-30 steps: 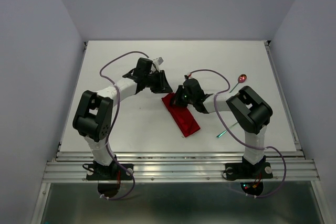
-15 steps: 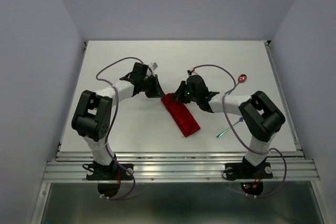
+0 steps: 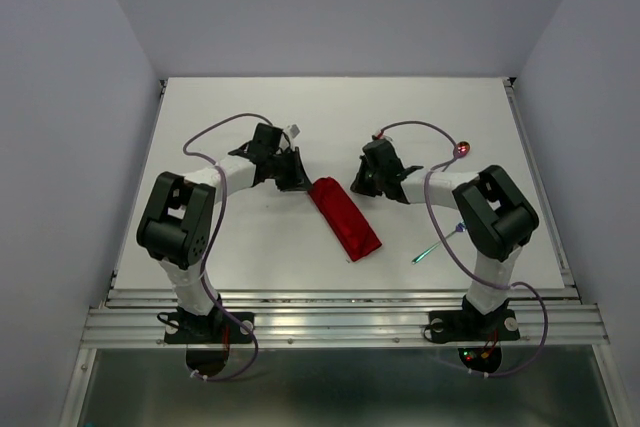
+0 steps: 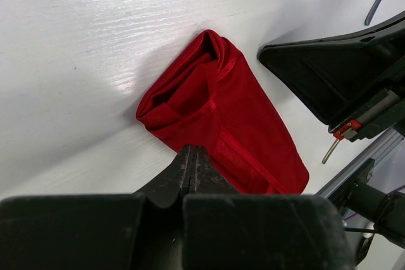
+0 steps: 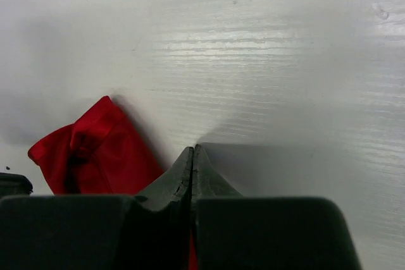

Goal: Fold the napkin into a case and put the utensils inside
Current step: Stuff the top corner of the smaller-rectangle-folded napkin into the folded napkin.

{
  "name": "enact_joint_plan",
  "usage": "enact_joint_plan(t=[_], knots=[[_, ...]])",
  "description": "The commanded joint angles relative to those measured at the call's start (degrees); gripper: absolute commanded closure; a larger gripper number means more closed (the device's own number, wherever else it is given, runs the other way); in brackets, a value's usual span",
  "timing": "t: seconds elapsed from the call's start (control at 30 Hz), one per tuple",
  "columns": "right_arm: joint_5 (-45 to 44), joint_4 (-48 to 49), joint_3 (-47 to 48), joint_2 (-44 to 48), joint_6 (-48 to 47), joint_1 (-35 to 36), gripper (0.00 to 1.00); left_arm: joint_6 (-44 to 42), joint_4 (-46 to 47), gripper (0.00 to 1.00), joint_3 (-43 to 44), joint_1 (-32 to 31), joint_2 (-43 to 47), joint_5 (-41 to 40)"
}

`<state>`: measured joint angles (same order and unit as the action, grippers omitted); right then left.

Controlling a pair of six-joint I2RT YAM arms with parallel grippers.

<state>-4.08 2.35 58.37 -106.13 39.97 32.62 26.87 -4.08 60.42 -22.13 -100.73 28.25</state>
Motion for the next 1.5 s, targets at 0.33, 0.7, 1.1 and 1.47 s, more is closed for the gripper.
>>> enact_joint_plan(t=[0.33, 0.7, 1.1, 1.47], knots=[[3.4, -0.4, 3.4, -3.5, -0.9, 2.5, 0.99, -0.7, 2.1, 1.00, 3.3, -2.4, -4.5, 1.8], [3.5, -0.3, 4.4, -5.1, -0.3, 4.2, 0.99, 0.2, 3.2, 1.00, 4.9, -3.1, -6.2, 3.2], [3.5, -1.1, 5.4, -6.5, -0.9, 5.3, 0.99, 0.4, 3.6, 1.00, 6.5, -3.4, -10.3, 3.7], [1.0, -4.4, 5.4, -2.9, -2.7, 5.8, 0.99, 0.3, 1.0, 1.00, 8.5, -3.4, -5.6, 2.3]])
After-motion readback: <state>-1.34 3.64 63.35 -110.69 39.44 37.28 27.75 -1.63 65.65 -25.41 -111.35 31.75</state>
